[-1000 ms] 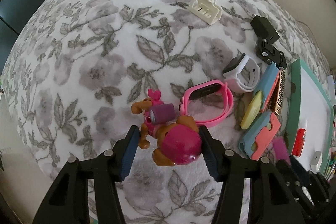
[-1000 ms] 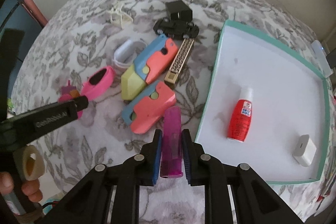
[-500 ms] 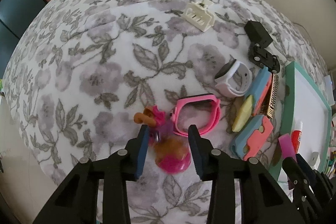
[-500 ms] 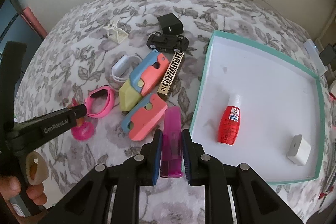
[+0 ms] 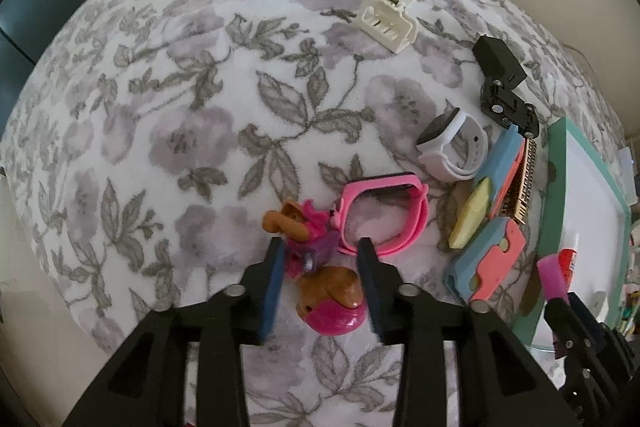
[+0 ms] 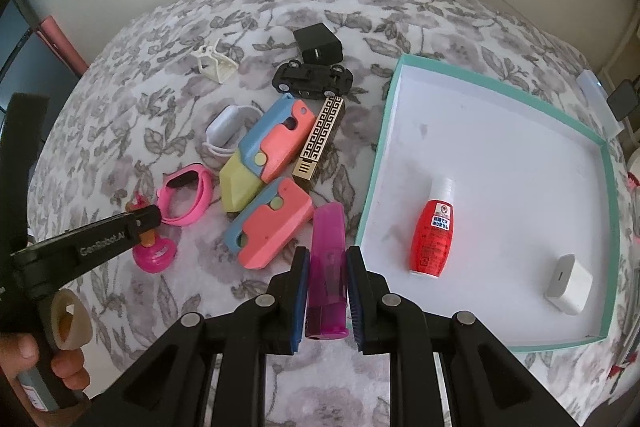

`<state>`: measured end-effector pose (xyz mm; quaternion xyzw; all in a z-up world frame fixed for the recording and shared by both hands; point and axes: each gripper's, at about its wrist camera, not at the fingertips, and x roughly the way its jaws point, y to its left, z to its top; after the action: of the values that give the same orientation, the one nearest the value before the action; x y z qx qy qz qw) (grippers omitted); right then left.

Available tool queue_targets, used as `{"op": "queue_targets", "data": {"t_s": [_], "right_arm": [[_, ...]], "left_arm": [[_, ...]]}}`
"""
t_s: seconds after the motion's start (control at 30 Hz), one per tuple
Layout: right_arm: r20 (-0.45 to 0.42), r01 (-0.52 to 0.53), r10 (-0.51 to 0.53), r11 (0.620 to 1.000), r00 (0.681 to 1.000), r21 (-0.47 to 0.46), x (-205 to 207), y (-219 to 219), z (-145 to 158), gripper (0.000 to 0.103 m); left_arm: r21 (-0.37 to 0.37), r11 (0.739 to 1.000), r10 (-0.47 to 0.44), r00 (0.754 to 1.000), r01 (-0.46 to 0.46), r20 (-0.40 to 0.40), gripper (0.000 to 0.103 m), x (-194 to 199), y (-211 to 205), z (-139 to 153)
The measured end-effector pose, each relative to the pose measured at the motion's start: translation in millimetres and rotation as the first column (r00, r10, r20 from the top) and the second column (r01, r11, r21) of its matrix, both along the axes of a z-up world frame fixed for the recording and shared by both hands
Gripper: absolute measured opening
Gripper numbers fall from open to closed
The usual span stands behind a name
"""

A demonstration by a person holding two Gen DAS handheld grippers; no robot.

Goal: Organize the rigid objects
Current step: 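Lift the pink toy figure and purple tube from the bed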

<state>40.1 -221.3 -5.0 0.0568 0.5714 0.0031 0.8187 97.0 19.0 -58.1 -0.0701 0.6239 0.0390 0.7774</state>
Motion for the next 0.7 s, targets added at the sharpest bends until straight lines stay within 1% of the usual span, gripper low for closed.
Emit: {"op": "queue_targets", "data": {"t_s": [0.03, 0.07, 0.13, 0.23, 0.3, 0.4, 0.43, 0.47, 0.5, 0.57, 0.63, 0.67, 0.7], "right_arm": [[-0.002, 0.001, -0.001, 1.000, 1.000, 0.000, 0.2, -0.4, -0.7, 0.019], [-0.004, 0.001, -0.001, 1.000, 1.000, 0.000, 0.5, -0.7, -1.2, 0.019], [-0.006, 0.002, -0.002, 1.000, 1.000, -0.001, 0.6, -1.2, -1.9, 0.019], [-0.007, 0.002, -0.002, 1.000, 1.000, 0.003, 0.4, -1.8, -1.8, 0.019], [-0.008, 0.003, -0.002, 1.000, 1.000, 0.005, 0.4, -2.0, -1.9, 0.019], [-0.014, 0.006, -0.006, 1.000, 1.000, 0.006, 0.8, -2.4, -3.0, 0.019], [-0.016, 0.008, -0.008, 1.000, 1.000, 0.006, 0.9, -2.6, -3.4, 0.019], [-0.018, 0.010, -0.010, 1.000, 1.000, 0.008, 1.0, -3.0, -3.8, 0.019], [-0.019, 0.012, -0.012, 1.000, 1.000, 0.010, 1.1, -3.4, -4.0, 0.019], [-0.019, 0.016, -0.016, 1.000, 1.000, 0.014, 0.7, -4.7, -3.8, 0.019], [-0.018, 0.020, -0.019, 1.000, 1.000, 0.017, 0.3, -5.5, -3.4, 0.019], [-0.018, 0.020, -0.020, 1.000, 1.000, 0.018, 0.2, -5.4, -3.5, 0.019], [-0.018, 0.020, -0.020, 1.000, 1.000, 0.019, 0.2, -5.3, -3.5, 0.019]], "left_arm": [[-0.009, 1.000, 0.001, 1.000, -0.001, -0.006, 0.061, 0.0, 0.8, -1.6], [-0.021, 1.000, 0.000, 1.000, 0.000, -0.015, 0.067, 0.0, 1.7, -3.7], [-0.022, 1.000, -0.004, 1.000, 0.004, -0.021, 0.070, -0.9, 2.1, -5.9], [0.020, 0.999, -0.029, 0.999, 0.029, -0.033, 0.073, -3.2, -3.0, -11.4], [0.044, 0.997, -0.059, 0.996, 0.062, -0.061, 0.073, -5.0, -9.5, -20.9], [0.051, 0.994, -0.094, 0.992, 0.098, -0.088, 0.073, -8.4, -17.0, -31.4], [0.065, 0.992, -0.103, 0.991, 0.109, -0.086, 0.070, -9.4, -18.9, -31.8], [0.080, 0.990, -0.108, 0.991, 0.114, -0.083, 0.062, -9.9, -20.2, -31.7], [0.099, 0.988, -0.112, 0.990, 0.120, -0.083, 0.062, -10.6, -21.4, -32.1], [0.102, 0.987, -0.117, 0.990, 0.124, -0.080, 0.062, -12.4, -22.7, -33.0], [0.107, 0.986, -0.121, 0.990, 0.128, -0.069, 0.058, -13.7, -24.5, -31.4], [0.111, 0.986, -0.122, 0.991, 0.129, -0.062, 0.044, -13.7, -25.1, -29.1], [0.107, 0.986, -0.122, 0.991, 0.127, -0.053, 0.041, -14.5, -26.5, -26.5]]}}
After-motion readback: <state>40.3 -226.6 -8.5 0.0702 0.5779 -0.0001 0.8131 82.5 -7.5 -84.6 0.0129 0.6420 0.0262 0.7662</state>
